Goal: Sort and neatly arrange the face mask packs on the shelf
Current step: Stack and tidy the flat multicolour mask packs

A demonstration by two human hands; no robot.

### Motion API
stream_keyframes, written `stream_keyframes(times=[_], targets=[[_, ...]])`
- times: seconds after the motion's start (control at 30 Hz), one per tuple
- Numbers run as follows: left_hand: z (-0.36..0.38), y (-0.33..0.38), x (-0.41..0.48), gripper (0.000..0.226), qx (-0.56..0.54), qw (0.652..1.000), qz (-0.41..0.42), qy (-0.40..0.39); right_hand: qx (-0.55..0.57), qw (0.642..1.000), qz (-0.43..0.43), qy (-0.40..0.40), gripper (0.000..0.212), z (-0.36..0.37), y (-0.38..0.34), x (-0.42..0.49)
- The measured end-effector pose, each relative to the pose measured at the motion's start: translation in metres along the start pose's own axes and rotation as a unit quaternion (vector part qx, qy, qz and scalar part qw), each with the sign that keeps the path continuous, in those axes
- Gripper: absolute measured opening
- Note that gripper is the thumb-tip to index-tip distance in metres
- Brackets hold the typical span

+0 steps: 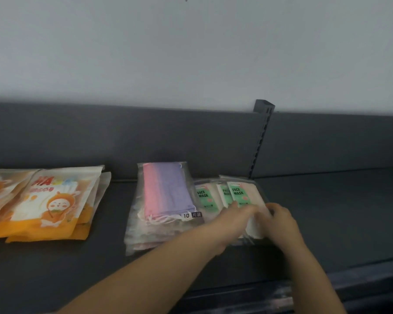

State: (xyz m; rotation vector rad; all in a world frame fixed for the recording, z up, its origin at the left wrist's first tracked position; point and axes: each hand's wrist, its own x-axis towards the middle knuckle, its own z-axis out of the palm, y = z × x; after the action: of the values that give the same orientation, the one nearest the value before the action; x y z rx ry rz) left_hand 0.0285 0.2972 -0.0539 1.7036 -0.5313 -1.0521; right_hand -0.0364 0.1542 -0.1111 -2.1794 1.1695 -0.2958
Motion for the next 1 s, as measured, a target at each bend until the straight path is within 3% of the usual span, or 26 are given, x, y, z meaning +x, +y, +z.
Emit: stream_keyframes(times=[0.1, 0.17, 0.27, 0.33, 0.43, 0.57, 0.6, 0.67, 0.77, 0.87, 1.0], targets=[[0.013, -0.018, 0.018, 0.085, 0.162, 0.978, -0.064, 0.117, -0.03, 0.999, 0.017, -0.031, 0.061, -0.003, 0.002, 0.0], [0.013, -0.024, 0.023, 0.086, 0.128, 0.973, -0.077, 0.175, -0.002, 0.999, 0.027, -0.038, 0.079, -0.005, 0.007, 0.003], [0.016, -0.029, 0.036, 0.091, 0.056, 0.97, -0.064, 0.228, 0.037, 0.997, 0.03, -0.06, 0.123, -0.005, 0.016, 0.01], [0.014, -0.027, 0.04, 0.074, 0.032, 0.966, -0.039, 0.254, 0.061, 0.995, 0.025, -0.069, 0.134, -0.007, 0.02, 0.012], [0.013, -0.021, 0.043, 0.037, -0.118, 0.965, -0.006, 0.232, 0.116, 0.991, 0.016, -0.071, 0.111, -0.013, 0.017, 0.011], [0.011, -0.02, 0.046, 0.056, -0.254, 0.944, -0.015, 0.211, 0.173, 0.979, 0.013, -0.104, 0.106, -0.019, 0.024, 0.015], [0.012, -0.021, 0.048, 0.048, -0.266, 0.944, -0.026, 0.193, 0.185, 0.976, 0.007, -0.117, 0.109, -0.02, 0.026, 0.015], [0.014, -0.023, 0.05, 0.032, -0.26, 0.952, -0.032, 0.16, 0.225, 0.966, -0.004, -0.13, 0.102, -0.023, 0.03, 0.014], [0.014, -0.023, 0.049, 0.029, -0.234, 0.958, 0.002, 0.167, 0.317, 0.936, -0.03, -0.15, 0.078, -0.029, 0.034, 0.012], [0.007, -0.011, 0.039, 0.033, -0.235, 0.96, 0.071, 0.136, 0.419, 0.891, -0.04, -0.169, 0.081, -0.035, 0.035, 0.01], [-0.01, 0.019, 0.016, 0.013, -0.183, 0.963, 0.162, 0.113, 0.506, 0.843, -0.087, -0.161, 0.092, -0.042, 0.022, 0.006]])
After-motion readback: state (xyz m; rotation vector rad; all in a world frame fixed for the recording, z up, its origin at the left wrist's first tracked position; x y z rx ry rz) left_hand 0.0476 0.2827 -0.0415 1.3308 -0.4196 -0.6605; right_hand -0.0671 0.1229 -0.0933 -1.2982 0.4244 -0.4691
